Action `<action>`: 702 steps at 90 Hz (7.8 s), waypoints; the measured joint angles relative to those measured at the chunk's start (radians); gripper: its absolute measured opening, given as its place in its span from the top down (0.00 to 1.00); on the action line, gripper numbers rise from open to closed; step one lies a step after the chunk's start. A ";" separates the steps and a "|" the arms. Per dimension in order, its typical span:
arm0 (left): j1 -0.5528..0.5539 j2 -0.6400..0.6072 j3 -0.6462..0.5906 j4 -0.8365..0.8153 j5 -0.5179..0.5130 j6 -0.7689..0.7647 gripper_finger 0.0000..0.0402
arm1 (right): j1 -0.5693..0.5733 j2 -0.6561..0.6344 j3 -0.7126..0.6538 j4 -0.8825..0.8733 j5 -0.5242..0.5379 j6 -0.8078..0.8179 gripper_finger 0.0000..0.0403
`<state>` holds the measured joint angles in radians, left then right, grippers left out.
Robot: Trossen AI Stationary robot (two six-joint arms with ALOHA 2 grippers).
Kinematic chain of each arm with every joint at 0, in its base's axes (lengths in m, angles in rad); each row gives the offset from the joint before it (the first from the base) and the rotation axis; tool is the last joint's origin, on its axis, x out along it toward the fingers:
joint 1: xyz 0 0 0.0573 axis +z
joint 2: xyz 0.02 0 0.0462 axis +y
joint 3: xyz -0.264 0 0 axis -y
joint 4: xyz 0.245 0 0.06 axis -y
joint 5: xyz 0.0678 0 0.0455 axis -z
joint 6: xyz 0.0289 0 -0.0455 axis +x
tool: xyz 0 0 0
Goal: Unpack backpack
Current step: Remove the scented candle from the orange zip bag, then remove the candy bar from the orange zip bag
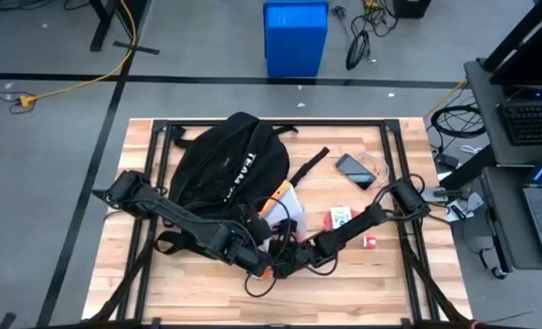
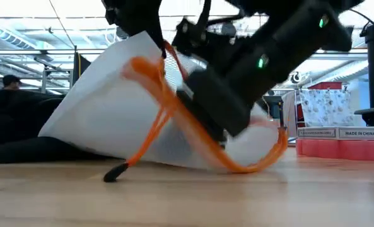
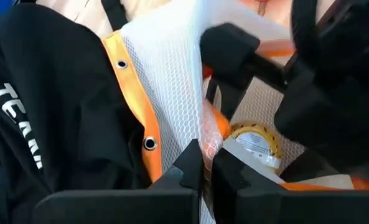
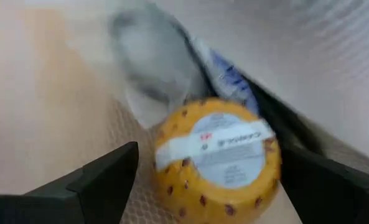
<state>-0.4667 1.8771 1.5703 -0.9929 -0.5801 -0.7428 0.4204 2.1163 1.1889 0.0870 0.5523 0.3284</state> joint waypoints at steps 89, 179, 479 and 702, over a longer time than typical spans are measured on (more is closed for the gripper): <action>-0.006 0.000 0.000 -0.024 0.002 0.018 1.00 | 0.020 -0.014 -0.005 0.072 -0.130 -0.079 0.33; -0.005 0.000 0.001 -0.042 -0.005 0.016 1.00 | 0.305 -0.547 -0.003 -0.876 -0.141 0.311 0.33; 0.000 0.000 0.001 0.042 0.010 0.077 1.00 | 0.226 -0.193 0.252 -1.371 -0.441 0.509 0.24; -0.088 -0.071 -0.001 0.114 -0.050 0.172 1.00 | 0.000 -0.002 0.128 -0.057 0.063 -0.413 0.40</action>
<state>-0.5550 1.8065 1.5698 -0.8785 -0.6304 -0.5709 0.4202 2.1139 1.3167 0.0298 0.6157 -0.0842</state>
